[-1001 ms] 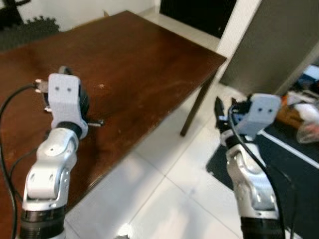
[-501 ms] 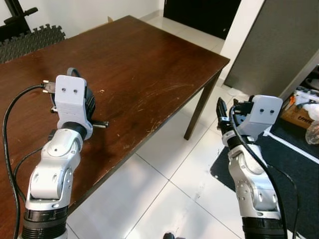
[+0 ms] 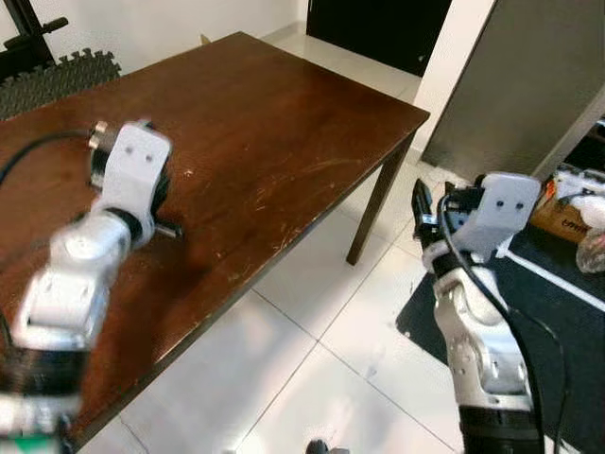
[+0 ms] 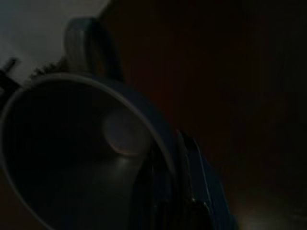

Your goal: Setting the table

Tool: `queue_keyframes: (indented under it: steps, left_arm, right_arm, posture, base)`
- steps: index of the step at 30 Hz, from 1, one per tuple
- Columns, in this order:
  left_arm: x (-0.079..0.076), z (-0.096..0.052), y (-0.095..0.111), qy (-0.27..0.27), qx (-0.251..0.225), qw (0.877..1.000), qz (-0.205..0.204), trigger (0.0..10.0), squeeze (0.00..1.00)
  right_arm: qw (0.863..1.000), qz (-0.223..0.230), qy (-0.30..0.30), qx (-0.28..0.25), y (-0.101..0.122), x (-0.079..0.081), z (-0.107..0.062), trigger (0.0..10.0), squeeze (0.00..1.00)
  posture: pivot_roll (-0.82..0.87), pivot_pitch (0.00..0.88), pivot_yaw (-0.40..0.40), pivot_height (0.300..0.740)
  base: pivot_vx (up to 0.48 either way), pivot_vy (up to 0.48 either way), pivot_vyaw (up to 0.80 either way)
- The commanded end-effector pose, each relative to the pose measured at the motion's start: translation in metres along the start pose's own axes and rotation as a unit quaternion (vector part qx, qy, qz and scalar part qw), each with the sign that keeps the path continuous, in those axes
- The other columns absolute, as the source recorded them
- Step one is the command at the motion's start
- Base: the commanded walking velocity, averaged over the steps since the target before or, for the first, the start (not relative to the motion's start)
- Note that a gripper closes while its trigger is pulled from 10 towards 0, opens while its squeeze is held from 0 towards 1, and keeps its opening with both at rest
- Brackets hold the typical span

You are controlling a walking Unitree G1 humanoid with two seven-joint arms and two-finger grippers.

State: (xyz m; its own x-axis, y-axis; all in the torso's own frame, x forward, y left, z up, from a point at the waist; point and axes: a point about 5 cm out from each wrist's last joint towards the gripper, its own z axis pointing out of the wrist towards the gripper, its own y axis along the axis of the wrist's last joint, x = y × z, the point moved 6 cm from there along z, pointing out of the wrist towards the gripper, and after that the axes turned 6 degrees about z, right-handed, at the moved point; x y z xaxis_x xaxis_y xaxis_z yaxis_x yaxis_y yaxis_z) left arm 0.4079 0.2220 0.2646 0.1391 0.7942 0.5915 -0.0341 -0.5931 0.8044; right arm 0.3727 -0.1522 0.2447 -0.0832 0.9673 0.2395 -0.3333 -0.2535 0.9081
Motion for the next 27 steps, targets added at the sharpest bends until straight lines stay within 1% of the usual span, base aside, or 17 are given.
queue_keyframes:
  steps: [1, 5, 6, 8, 9, 10, 11, 13, 16, 19, 20, 21, 22, 23, 24, 25, 27]
  left_arm:
    - [-0.006, 0.006, -0.010, -0.064, 0.022, 0.997, 0.030, 10.0, 0.00]
    - [-0.003, 0.018, -0.021, -0.128, 0.053, 0.988, 0.075, 10.0, 0.00]
    - [-0.003, 0.018, -0.021, -0.128, 0.053, 0.988, 0.075, 10.0, 0.00]
    - [-0.008, 0.027, -0.015, -0.171, 0.054, 0.980, 0.086, 10.0, 0.00]
    - [-0.008, 0.027, -0.015, -0.171, 0.054, 0.980, 0.086, 10.0, 0.00]
    - [-0.011, 0.031, -0.012, -0.207, 0.059, 0.970, 0.111, 10.0, 0.00]
    - [-0.008, 0.032, -0.012, -0.209, 0.066, 0.967, 0.132, 10.0, 0.00]
    - [-0.003, 0.032, -0.012, -0.220, 0.073, 0.959, 0.166, 10.0, 0.00]
    - [0.005, 0.028, -0.012, -0.240, 0.080, 0.948, 0.193, 10.0, 0.00]
    - [0.009, 0.025, -0.010, -0.261, 0.082, 0.944, 0.182, 10.0, 0.00]
    - [0.009, 0.021, -0.013, -0.278, 0.087, 0.936, 0.195, 10.0, 0.00]
    - [0.009, 0.021, -0.013, -0.278, 0.087, 0.936, 0.195, 10.0, 0.00]
    - [0.009, 0.019, -0.016, -0.293, 0.092, 0.929, 0.207, 10.0, 0.00]
    - [0.013, 0.015, -0.022, -0.298, 0.102, 0.919, 0.237, 10.0, 0.00]
    - [0.020, 0.010, -0.029, -0.305, 0.115, 0.903, 0.281, 10.0, 0.00]
    - [0.020, 0.010, -0.029, -0.305, 0.115, 0.903, 0.281, 10.0, 0.00]
    - [0.028, 0.000, -0.038, -0.326, 0.128, 0.876, 0.331, 10.0, 0.00]
  right_arm:
    - [1.000, 0.010, 0.006, -0.002, 0.003, 0.006, 0.002, 10.0, 0.00]
    - [0.999, 0.024, 0.023, -0.006, 0.006, 0.022, 0.008, 10.0, 0.00]
    - [0.999, 0.024, 0.023, -0.006, 0.006, 0.022, 0.008, 10.0, 0.00]
    - [0.998, 0.035, 0.041, -0.009, 0.009, 0.036, 0.011, 10.0, 0.00]
    - [0.998, 0.035, 0.041, -0.009, 0.009, 0.036, 0.011, 10.0, 0.00]
    - [0.997, 0.045, 0.069, -0.009, 0.013, 0.054, 0.014, 10.0, 0.00]
    - [0.996, 0.048, 0.080, -0.011, 0.015, 0.060, 0.015, 10.0, 0.00]
    - [0.994, 0.045, 0.099, -0.014, 0.019, 0.071, 0.017, 10.0, 0.00]
    - [0.992, 0.045, 0.119, -0.021, 0.024, 0.082, 0.019, 10.0, 0.00]
    - [0.991, 0.048, 0.125, -0.026, 0.028, 0.087, 0.020, 10.0, 0.00]
    - [0.990, 0.049, 0.126, -0.028, 0.030, 0.087, 0.021, 10.0, 0.00]
    - [0.990, 0.049, 0.126, -0.028, 0.030, 0.087, 0.021, 10.0, 0.00]
    - [0.990, 0.049, 0.127, -0.029, 0.031, 0.087, 0.022, 10.0, 0.00]
    - [0.990, 0.048, 0.127, -0.031, 0.033, 0.087, 0.023, 10.0, 0.00]
    - [0.990, 0.047, 0.128, -0.033, 0.035, 0.086, 0.023, 10.0, 0.00]
    - [0.990, 0.047, 0.128, -0.033, 0.035, 0.086, 0.023, 10.0, 0.00]
    - [0.990, 0.047, 0.126, -0.035, 0.036, 0.084, 0.024, 10.0, 0.00]
  posture:
    - [0.08, 0.173, 0.037, 0.740]
    - [0.08, 0.197, 0.041, 0.740]
    - [0.08, 0.197, 0.041, 0.740]
    - [0.07, 0.208, 0.049, 0.740]
    - [0.07, 0.208, 0.049, 0.740]
    - [0.07, 0.211, 0.053, 0.740]
    - [0.06, 0.211, 0.055, 0.740]
    - [0.05, 0.214, 0.063, 0.740]
    - [0.05, 0.211, 0.072, 0.740]
    - [0.05, 0.208, 0.072, 0.740]
    - [0.04, 0.208, 0.067, 0.740]
    - [0.04, 0.208, 0.067, 0.740]
    - [0.04, 0.207, 0.064, 0.740]
    - [0.04, 0.207, 0.064, 0.740]
    - [0.04, 0.207, 0.063, 0.740]
    - [0.04, 0.207, 0.063, 0.740]
    - [0.04, 0.206, 0.060, 0.740]
  base:
    - [0.000, 0.000, 0.00]
    - [0.000, 0.000, 0.00]
    - [0.000, 0.000, 0.00]
    - [0.000, 0.000, 0.00]
    - [0.000, 0.000, 0.00]
    - [0.000, 0.000, 0.00]
    - [0.000, 0.000, 0.00]
    - [0.000, 0.000, 0.00]
    - [0.000, 0.000, 0.00]
    - [0.000, 0.000, 0.00]
    - [0.000, 0.000, 0.00]
    - [0.000, 0.000, 0.00]
    - [0.000, 0.000, 0.00]
    - [0.000, 0.000, 0.00]
    - [0.000, 0.000, 0.00]
    - [0.000, 0.000, 0.00]
    - [0.000, 0.000, 0.00]
